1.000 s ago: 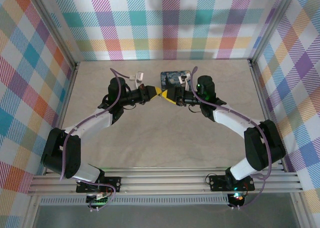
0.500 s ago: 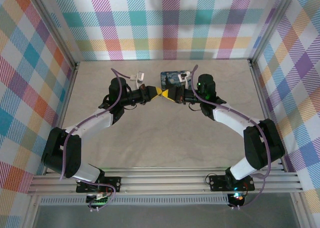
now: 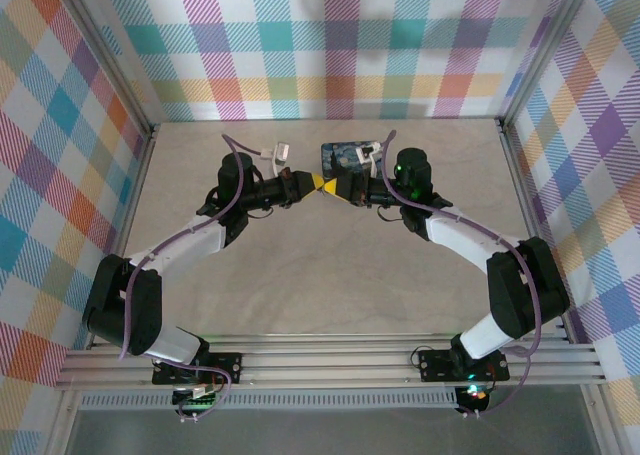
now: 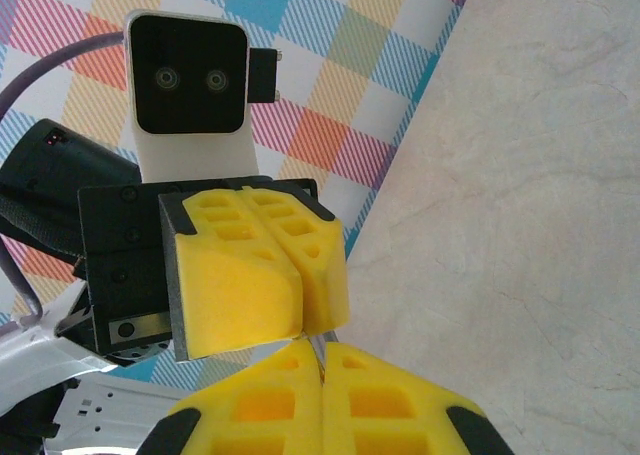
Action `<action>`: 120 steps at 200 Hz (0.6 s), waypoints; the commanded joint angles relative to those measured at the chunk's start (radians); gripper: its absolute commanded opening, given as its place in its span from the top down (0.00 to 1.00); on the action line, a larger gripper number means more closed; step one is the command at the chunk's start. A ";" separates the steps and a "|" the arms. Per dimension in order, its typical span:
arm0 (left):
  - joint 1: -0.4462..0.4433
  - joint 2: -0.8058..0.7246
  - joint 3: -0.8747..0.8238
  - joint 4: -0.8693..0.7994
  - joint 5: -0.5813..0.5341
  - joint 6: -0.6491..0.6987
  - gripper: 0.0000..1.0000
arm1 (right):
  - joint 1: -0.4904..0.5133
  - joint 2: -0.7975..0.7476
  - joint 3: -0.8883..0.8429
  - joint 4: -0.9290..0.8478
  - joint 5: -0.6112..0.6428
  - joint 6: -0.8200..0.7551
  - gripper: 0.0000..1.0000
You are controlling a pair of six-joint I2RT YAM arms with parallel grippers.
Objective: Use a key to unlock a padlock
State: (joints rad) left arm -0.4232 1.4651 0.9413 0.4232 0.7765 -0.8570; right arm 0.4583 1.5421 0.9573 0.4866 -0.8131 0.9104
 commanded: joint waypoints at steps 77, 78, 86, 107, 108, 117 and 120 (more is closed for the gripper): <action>-0.014 -0.027 0.032 -0.037 0.076 0.053 1.00 | 0.003 -0.016 0.002 0.005 0.046 -0.028 0.73; -0.015 -0.026 0.031 -0.037 0.076 0.052 1.00 | 0.003 -0.016 0.001 0.005 0.046 -0.028 0.73; -0.014 -0.027 0.032 -0.037 0.080 0.053 1.00 | 0.003 -0.015 -0.001 0.011 0.048 -0.028 0.74; -0.014 -0.027 0.027 -0.039 0.092 0.053 1.00 | 0.003 -0.010 -0.007 0.033 0.041 -0.027 0.82; -0.014 -0.026 0.027 -0.038 0.092 0.053 1.00 | 0.003 -0.010 -0.007 0.035 0.040 -0.027 0.83; -0.014 -0.024 0.027 -0.038 0.100 0.053 1.00 | 0.003 -0.007 -0.008 0.047 0.032 -0.027 0.87; -0.014 -0.023 0.027 -0.038 0.104 0.053 1.00 | 0.003 -0.006 -0.009 0.049 0.030 -0.027 0.89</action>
State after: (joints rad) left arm -0.4240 1.4651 0.9508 0.3923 0.7952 -0.8215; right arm 0.4587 1.5410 0.9573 0.4667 -0.7895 0.8829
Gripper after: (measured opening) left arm 0.043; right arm 0.154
